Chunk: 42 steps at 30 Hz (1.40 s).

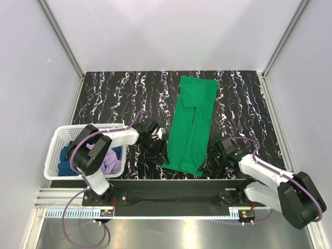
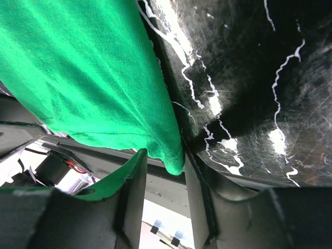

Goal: Fold and stack the t-shirts
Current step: Fold the tshirt

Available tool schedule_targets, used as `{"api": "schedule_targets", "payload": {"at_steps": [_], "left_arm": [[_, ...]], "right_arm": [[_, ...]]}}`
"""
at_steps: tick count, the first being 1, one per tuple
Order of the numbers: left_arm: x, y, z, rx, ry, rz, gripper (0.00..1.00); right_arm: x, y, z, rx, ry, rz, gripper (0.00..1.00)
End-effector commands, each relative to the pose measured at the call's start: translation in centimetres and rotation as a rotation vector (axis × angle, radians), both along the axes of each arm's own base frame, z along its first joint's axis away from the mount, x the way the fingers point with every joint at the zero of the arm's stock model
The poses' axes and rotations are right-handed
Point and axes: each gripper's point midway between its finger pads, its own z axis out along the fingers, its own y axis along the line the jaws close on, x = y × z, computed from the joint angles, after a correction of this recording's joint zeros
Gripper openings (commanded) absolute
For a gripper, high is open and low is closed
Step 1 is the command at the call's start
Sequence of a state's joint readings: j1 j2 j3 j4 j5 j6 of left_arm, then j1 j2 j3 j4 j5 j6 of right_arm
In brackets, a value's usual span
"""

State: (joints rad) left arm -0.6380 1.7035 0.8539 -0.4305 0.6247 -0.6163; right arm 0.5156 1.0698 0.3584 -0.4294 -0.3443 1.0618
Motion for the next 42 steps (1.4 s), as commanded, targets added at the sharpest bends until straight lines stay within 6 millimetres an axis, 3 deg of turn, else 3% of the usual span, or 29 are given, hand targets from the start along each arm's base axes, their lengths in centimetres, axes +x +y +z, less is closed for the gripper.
{"api": "schedule_targets", "payload": {"at_steps": [1, 6, 14, 16, 18, 21, 22, 26, 29, 32, 36, 37, 38, 39, 40, 41, 42], "left_arm": [[-0.6, 0.8, -2.3, 0.033, 0.006, 0.005, 0.51], [-0.9, 0.5, -2.5, 0.013, 0.020, 0.007, 0.42], [-0.2, 0.1, -2.6, 0.010, 0.013, 0.008, 0.40], [-0.1, 0.0, -2.7, 0.009, 0.015, 0.006, 0.35], [0.0, 0.1, -2.6, 0.016, 0.010, 0.006, 0.28], [-0.3, 0.6, -2.9, 0.033, 0.004, 0.012, 0.08], [-0.4, 0.7, -2.9, 0.032, 0.002, 0.014, 0.00], [-1.6, 1.6, -2.2, 0.032, -0.019, 0.021, 0.00], [-2.6, 1.8, -1.5, 0.019, -0.021, 0.024, 0.00], [-2.2, 1.3, 0.4, -0.014, -0.055, 0.040, 0.00], [0.8, -0.1, 3.9, -0.061, -0.112, 0.064, 0.00], [2.8, -1.3, 6.1, -0.098, -0.161, 0.071, 0.00], [3.5, -1.1, 6.7, -0.089, -0.167, 0.070, 0.00], [4.5, -1.2, 7.3, -0.086, -0.180, 0.079, 0.00], [7.1, -1.7, 8.9, -0.107, -0.223, 0.098, 0.00], [7.9, -1.6, 9.1, -0.098, -0.223, 0.094, 0.00], [9.5, -1.5, 9.7, -0.101, -0.236, 0.109, 0.00]], "right_arm": [[-0.6, -1.4, -1.9, -0.081, 0.019, -0.015, 0.42], [-0.7, -1.9, -2.3, -0.102, 0.023, -0.032, 0.40], [-0.4, -2.2, -2.3, -0.136, 0.024, -0.046, 0.45], [-0.2, -2.2, -2.5, -0.141, 0.026, -0.056, 0.44], [0.0, -2.3, -2.8, -0.149, 0.020, -0.050, 0.40], [0.2, -2.4, -3.1, -0.169, 0.003, -0.001, 0.02], [0.1, -2.4, -3.0, -0.166, -0.002, 0.009, 0.00], [-0.4, -2.0, -2.0, -0.113, -0.027, 0.025, 0.00], [-0.5, -1.4, -0.1, -0.048, -0.076, 0.025, 0.00], [-0.1, -1.2, 2.6, -0.001, -0.153, 0.015, 0.00], [1.6, -0.8, 5.7, 0.031, -0.246, -0.016, 0.00], [2.1, -0.6, 6.0, 0.033, -0.252, -0.016, 0.00], [2.5, -0.7, 5.5, 0.003, -0.238, 0.006, 0.00], [3.6, -0.4, 6.8, 0.000, -0.266, 0.010, 0.00], [4.6, -0.9, 7.0, -0.021, -0.265, -0.006, 0.00], [5.3, -1.2, 6.8, -0.045, -0.259, 0.019, 0.00], [6.9, -1.3, 8.0, -0.038, -0.287, 0.008, 0.00]]}}
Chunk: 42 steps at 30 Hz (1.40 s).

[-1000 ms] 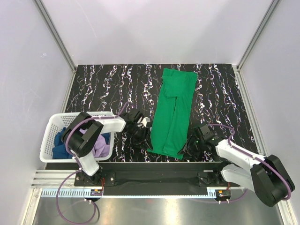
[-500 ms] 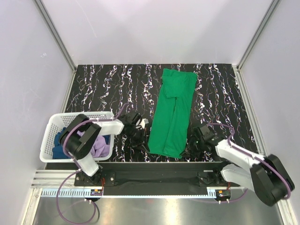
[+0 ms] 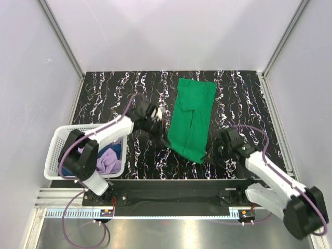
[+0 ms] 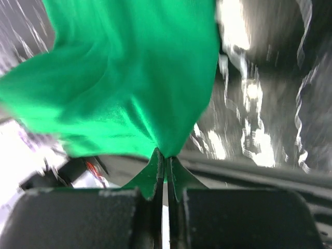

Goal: Fold and stack the t-shirts
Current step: Fold the tshirt

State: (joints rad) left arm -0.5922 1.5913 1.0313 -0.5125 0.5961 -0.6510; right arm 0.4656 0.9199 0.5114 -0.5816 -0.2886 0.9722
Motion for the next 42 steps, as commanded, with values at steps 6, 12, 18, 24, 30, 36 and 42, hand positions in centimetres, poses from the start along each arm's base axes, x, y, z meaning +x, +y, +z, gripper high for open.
{"api": "schedule_targets", "payload": {"at_steps": [6, 12, 18, 24, 30, 36, 42], "left_arm": [[11.8, -2.9, 4.1, -0.034, -0.126, -0.014, 0.00], [16.0, -4.7, 2.0, -0.063, -0.067, -0.003, 0.00], [20.1, -4.7, 1.1, -0.115, -0.057, 0.069, 0.00], [22.7, -5.3, 0.9, -0.162, -0.058, 0.111, 0.00], [23.5, -5.2, -0.1, -0.169, -0.034, 0.134, 0.03], [23.3, -4.9, -1.4, -0.156, -0.014, 0.139, 0.08], [25.5, -4.3, -1.9, -0.140, -0.055, 0.181, 0.35]], "right_arm": [[12.1, -3.5, 3.8, -0.082, -0.121, -0.003, 0.00], [18.3, -3.6, 3.6, -0.093, -0.126, 0.064, 0.00], [22.2, -4.3, 2.5, -0.096, -0.103, 0.072, 0.00], [24.0, -4.8, 1.4, -0.082, -0.069, 0.073, 0.00], [24.6, -4.5, -0.2, -0.055, -0.044, 0.093, 0.00], [25.5, -4.8, -0.9, -0.038, -0.036, 0.089, 0.00], [27.6, -5.6, -1.3, -0.041, -0.045, 0.060, 0.13]]}}
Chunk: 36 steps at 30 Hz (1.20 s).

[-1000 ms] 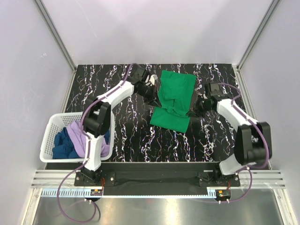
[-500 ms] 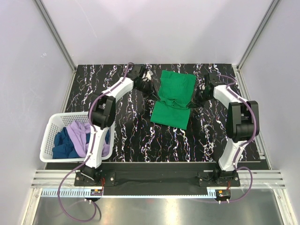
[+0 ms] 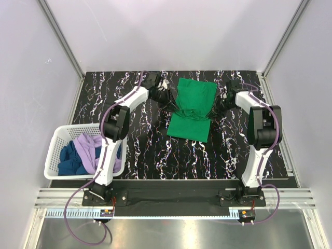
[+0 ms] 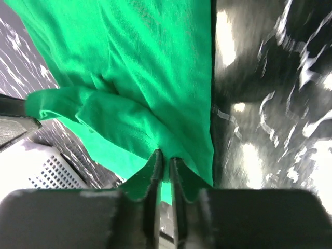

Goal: Fold and stack the t-shirts
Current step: Fold the tshirt

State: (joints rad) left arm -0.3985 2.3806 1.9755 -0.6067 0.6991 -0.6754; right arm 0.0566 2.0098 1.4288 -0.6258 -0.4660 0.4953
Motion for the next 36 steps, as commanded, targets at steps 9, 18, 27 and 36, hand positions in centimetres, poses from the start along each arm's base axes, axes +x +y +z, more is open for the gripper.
{"api": "schedule_targets", "payload": {"at_steps": [9, 18, 27, 36], "left_arm": [[1.5, 2.9, 6.7, 0.087, -0.242, 0.019, 0.68], [-7.6, 1.5, 5.2, 0.041, -0.192, -0.102, 0.53], [-8.4, -1.3, -0.1, 0.011, -0.039, -0.113, 0.45], [-11.6, 1.2, -3.5, 0.103, 0.029, -0.126, 0.45]], "right_arm": [[2.6, -2.9, 4.6, -0.162, -0.097, 0.012, 0.63], [-0.8, 3.4, 4.6, -0.194, -0.137, 0.125, 0.45], [3.4, 6.4, 1.5, -0.107, -0.113, 0.134, 0.21], [9.8, 4.7, 0.8, -0.245, -0.166, 0.120, 0.27]]}}
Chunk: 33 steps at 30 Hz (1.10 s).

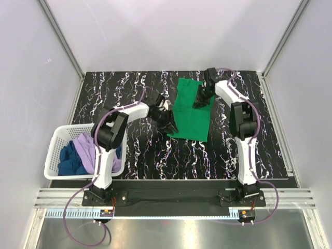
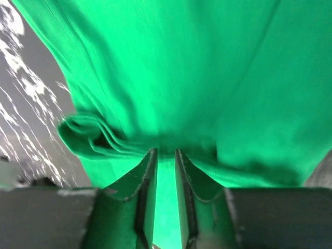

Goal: Fold and stack the t-shirts
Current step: Fold the tshirt

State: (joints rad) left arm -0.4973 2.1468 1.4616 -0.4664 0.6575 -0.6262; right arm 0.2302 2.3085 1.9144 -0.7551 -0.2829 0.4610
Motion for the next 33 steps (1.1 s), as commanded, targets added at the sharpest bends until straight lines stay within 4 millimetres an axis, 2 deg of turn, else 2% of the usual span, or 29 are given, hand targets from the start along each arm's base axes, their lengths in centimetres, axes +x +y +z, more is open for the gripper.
{"api": "schedule_targets", "payload": {"at_steps": [1, 3, 5, 6, 8, 9, 10, 11, 12, 13, 15, 16, 17, 18, 21, 22, 25, 26, 27, 29, 30, 32, 33], "left_arm": [[-0.5, 0.6, 0.7, 0.012, -0.047, -0.020, 0.45], [-0.7, 1.1, 0.7, 0.036, -0.059, -0.040, 0.45], [-0.5, 1.2, 1.5, 0.045, -0.090, -0.057, 0.45], [0.0, 1.1, 2.5, 0.040, -0.122, -0.071, 0.46], [0.8, 0.5, 4.3, 0.015, -0.168, -0.080, 0.51], [1.2, 0.3, 4.9, 0.006, -0.181, -0.083, 0.54], [2.7, -0.5, 6.8, -0.027, -0.228, -0.081, 0.57], [3.2, -1.0, 7.5, -0.052, -0.237, -0.084, 0.57], [4.0, -1.6, 7.0, -0.068, -0.226, -0.075, 0.57], [5.5, -2.2, 8.1, -0.104, -0.254, -0.063, 0.58], [7.0, -3.4, 8.4, -0.178, -0.227, -0.035, 0.56], [8.3, -3.5, 7.3, -0.195, -0.203, -0.012, 0.55], [9.0, -3.8, 7.3, -0.228, -0.192, 0.000, 0.54], [10.3, -4.2, 7.5, -0.265, -0.202, 0.031, 0.53], [12.8, -4.1, 5.5, -0.325, -0.175, 0.077, 0.50], [13.4, -3.7, 3.7, -0.315, -0.147, 0.093, 0.50], [14.6, -3.3, 2.3, -0.328, -0.134, 0.108, 0.48], [14.6, -3.1, 0.9, -0.322, -0.108, 0.111, 0.48], [15.1, -3.0, 1.1, -0.326, -0.117, 0.107, 0.48], [15.2, -2.2, 0.6, -0.277, -0.122, 0.093, 0.47], [15.7, -2.2, 1.9, -0.269, -0.157, 0.081, 0.47], [15.2, -2.0, 3.0, -0.251, -0.169, 0.062, 0.51], [15.0, -1.8, 5.3, -0.258, -0.213, 0.045, 0.53]], "right_arm": [[3.6, -1.9, 2.8, -0.077, -0.107, -0.017, 0.29], [4.0, -3.5, 2.5, -0.096, -0.094, -0.025, 0.30], [3.9, -4.3, 3.2, -0.100, -0.085, -0.024, 0.32], [3.6, -4.2, 4.3, -0.092, -0.099, -0.005, 0.32], [2.4, -3.7, 4.9, -0.067, -0.090, 0.014, 0.36], [2.0, -3.4, 7.2, -0.032, -0.127, 0.012, 0.37], [0.4, -3.4, 6.1, -0.025, -0.085, 0.013, 0.38], [0.1, -3.2, 6.5, -0.007, -0.102, 0.015, 0.40], [-0.6, -2.6, 8.1, 0.043, -0.122, 0.021, 0.40], [-1.9, -2.3, 6.8, 0.065, -0.082, 0.026, 0.40], [-2.4, -1.4, 7.0, 0.130, -0.088, 0.034, 0.38], [-3.0, -1.3, 6.1, 0.142, -0.064, 0.038, 0.37], [-2.9, -1.5, 5.6, 0.146, -0.059, 0.034, 0.34], [-2.9, -1.9, 4.7, 0.131, -0.044, 0.025, 0.28], [-2.4, -3.9, 2.8, 0.148, -0.022, -0.050, 0.24], [-2.5, -5.3, 1.8, 0.161, 0.003, -0.090, 0.23], [-2.2, -6.5, 0.4, 0.181, 0.027, -0.128, 0.22], [-2.2, -6.9, 0.2, 0.174, 0.029, -0.121, 0.22], [-2.0, -7.1, 0.0, 0.159, 0.031, -0.118, 0.23], [-1.6, -7.4, 1.0, 0.139, 0.016, -0.097, 0.24], [-1.1, -7.5, 2.0, 0.137, -0.007, -0.092, 0.24], [-1.4, -8.0, 3.0, 0.108, -0.019, -0.092, 0.25], [-1.6, -8.1, 4.4, 0.097, -0.040, -0.092, 0.25]]}}
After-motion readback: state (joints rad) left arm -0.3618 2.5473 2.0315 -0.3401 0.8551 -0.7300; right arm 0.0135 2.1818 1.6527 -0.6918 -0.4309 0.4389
